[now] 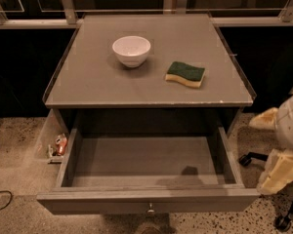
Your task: Close top drawer
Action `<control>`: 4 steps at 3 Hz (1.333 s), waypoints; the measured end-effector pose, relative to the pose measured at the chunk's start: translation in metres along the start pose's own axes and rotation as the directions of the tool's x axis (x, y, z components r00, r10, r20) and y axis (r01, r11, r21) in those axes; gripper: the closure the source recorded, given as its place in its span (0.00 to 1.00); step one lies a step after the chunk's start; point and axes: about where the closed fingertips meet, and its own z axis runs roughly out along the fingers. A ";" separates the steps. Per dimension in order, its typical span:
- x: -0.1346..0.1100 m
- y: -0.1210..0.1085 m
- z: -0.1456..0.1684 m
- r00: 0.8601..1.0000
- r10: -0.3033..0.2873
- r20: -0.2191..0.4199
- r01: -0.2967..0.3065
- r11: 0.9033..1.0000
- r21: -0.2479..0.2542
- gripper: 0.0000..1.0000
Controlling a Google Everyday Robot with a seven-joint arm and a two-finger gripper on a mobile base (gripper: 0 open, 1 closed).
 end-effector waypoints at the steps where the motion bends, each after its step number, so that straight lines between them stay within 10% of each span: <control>1: 0.028 0.031 0.045 1.000 0.011 0.026 -0.011 1.000 -0.014 0.42; 4: 0.034 0.043 0.075 0.997 0.027 0.067 -0.025 0.999 -0.030 1.00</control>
Offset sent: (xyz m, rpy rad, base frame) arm -0.0245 -0.0077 -0.0478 0.0268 0.0086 -0.0032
